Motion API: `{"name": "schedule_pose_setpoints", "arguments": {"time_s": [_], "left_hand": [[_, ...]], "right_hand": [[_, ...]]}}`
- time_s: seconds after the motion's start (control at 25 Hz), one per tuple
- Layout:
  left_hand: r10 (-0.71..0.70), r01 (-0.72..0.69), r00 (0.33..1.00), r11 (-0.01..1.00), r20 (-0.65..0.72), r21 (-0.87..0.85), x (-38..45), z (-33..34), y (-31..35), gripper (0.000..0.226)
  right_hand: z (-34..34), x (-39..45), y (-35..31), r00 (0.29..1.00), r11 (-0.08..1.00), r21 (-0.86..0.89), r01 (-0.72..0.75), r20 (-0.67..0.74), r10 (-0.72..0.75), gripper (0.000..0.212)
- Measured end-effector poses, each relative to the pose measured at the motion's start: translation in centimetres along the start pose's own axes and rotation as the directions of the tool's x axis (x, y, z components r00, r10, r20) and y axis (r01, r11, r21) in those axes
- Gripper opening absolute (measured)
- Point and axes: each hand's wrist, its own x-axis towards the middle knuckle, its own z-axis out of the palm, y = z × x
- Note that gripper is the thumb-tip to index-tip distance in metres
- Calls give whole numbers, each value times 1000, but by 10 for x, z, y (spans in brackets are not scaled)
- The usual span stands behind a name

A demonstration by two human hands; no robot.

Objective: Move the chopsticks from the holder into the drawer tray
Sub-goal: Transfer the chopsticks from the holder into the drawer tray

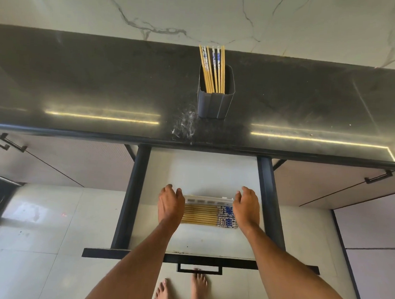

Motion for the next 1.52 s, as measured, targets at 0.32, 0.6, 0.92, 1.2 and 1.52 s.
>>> {"name": "schedule_pose_setpoints", "arguments": {"time_s": [0.32, 0.6, 0.92, 1.2, 1.52], "left_hand": [[506, -474, 863, 811, -3, 342, 4, -48, 60, 50], [770, -666, 637, 567, -26, 484, 8, -105, 142, 52], [891, -719, 443, 422, -104, 553, 22, -165, 219, 44], [929, -728, 337, 359, -151, 584, 56, -180, 272, 42], [909, -694, 391, 393, -142, 604, 127, -151, 310, 50]], "right_hand": [[-51, 12, -57, 920, 864, -347, 364, -13, -392, 49], [-114, 28, -125, 821, 735, -538, 412, -131, -556, 48], [-164, 47, -201, 757, 713, -560, 422, -216, -617, 49], [-179, 94, -251, 717, 684, -554, 474, -209, -665, 60], [-161, 183, -279, 703, 627, -547, 555, -95, -705, 84]]}}
